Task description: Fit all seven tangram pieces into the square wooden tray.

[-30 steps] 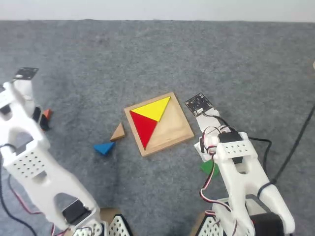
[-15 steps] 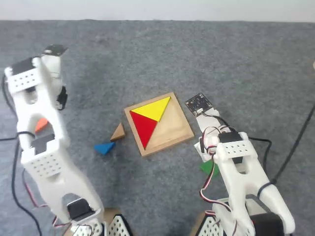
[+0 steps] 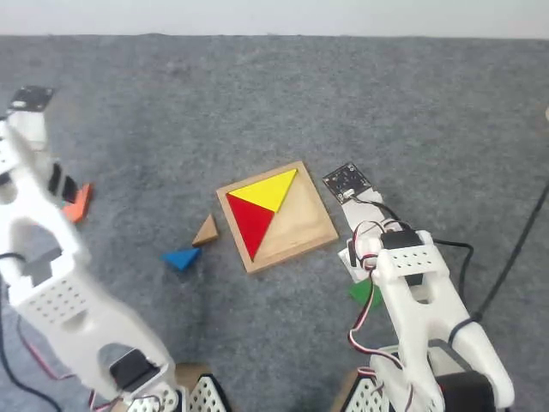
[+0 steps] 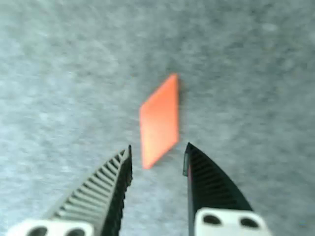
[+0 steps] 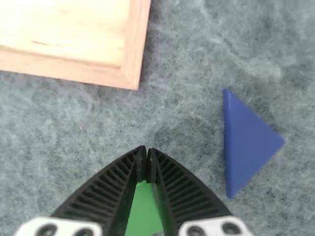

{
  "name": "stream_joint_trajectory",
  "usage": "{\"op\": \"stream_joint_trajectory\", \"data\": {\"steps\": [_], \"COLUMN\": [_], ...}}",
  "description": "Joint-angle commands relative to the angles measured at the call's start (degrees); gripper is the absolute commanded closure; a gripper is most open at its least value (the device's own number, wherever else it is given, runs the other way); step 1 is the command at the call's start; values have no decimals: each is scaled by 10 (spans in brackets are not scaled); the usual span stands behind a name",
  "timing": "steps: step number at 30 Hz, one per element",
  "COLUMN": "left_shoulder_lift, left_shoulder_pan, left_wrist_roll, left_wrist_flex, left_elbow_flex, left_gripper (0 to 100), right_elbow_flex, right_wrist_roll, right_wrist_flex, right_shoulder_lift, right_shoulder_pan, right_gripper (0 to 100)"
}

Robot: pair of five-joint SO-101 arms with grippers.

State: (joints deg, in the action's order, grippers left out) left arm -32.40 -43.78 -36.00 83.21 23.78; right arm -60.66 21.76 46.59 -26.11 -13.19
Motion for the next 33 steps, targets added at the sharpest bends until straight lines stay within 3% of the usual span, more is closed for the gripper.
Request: {"op": "stream_joint_trajectory", "data": {"steps": [1,6,18,26,33], "left_shoulder_lift": [-5,-52,-88,-139,-159], "left_shoulder_pan": [-4,-3,10,22,22], "left_wrist_roll": [11,33,58,56,53], "left_wrist_flex": [-35,-52,-115,-122,-105], "left_elbow_flex": [0,-1,-31,-32,-35], "left_gripper": [811,711,706,751,848], "right_elbow_flex": [4,4,4,4,4], "right_wrist_roll": [6,6,6,6,6], "right_wrist_flex": [-10,-10,-9,-9,-9], "right_shoulder_lift": [-21,-21,-21,-21,-21], "right_shoulder_pan": [-4,-4,-4,-4,-4], "right_gripper": [971,971,971,971,971]}}
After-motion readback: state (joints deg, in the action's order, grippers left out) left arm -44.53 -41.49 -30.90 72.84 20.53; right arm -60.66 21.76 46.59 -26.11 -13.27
